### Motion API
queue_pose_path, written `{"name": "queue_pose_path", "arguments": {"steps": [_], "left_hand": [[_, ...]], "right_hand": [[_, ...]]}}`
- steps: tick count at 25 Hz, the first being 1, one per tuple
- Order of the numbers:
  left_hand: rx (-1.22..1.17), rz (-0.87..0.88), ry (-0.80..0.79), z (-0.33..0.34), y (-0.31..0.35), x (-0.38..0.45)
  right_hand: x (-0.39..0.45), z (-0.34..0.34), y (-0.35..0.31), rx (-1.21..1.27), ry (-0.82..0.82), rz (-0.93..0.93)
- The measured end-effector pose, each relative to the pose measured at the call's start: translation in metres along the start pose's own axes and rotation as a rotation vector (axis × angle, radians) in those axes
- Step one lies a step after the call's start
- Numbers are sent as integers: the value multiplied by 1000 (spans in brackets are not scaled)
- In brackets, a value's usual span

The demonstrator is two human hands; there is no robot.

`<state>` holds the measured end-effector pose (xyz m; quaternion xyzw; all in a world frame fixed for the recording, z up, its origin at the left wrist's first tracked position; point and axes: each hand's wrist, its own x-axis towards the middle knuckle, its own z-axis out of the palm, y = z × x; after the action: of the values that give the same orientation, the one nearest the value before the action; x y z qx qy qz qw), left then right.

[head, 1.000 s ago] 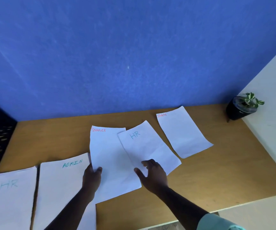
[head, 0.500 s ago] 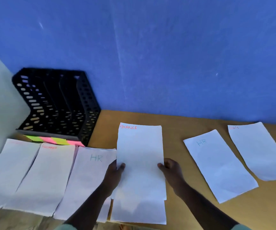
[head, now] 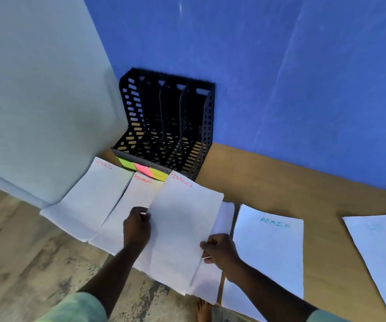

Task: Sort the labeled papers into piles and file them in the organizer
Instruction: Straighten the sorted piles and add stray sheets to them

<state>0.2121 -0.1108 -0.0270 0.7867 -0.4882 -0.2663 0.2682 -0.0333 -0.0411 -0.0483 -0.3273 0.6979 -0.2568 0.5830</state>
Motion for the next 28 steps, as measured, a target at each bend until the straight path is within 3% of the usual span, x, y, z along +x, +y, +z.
{"name": "queue_pose_path", "arguments": {"steps": [6, 17, 25, 28], "left_hand": [[108, -152, 83, -49, -53, 49], [340, -264, 57, -51, -51, 108], [286, -132, 100, -50, -43, 110], [254, -29, 37, -36, -27, 100]], "right_hand": [[17, 83, -41, -123, -24, -2], [54, 125, -68, -272, 23, 49], [57, 123, -69, -293, 7, -6], [55, 104, -71, -295, 39, -32]]}}
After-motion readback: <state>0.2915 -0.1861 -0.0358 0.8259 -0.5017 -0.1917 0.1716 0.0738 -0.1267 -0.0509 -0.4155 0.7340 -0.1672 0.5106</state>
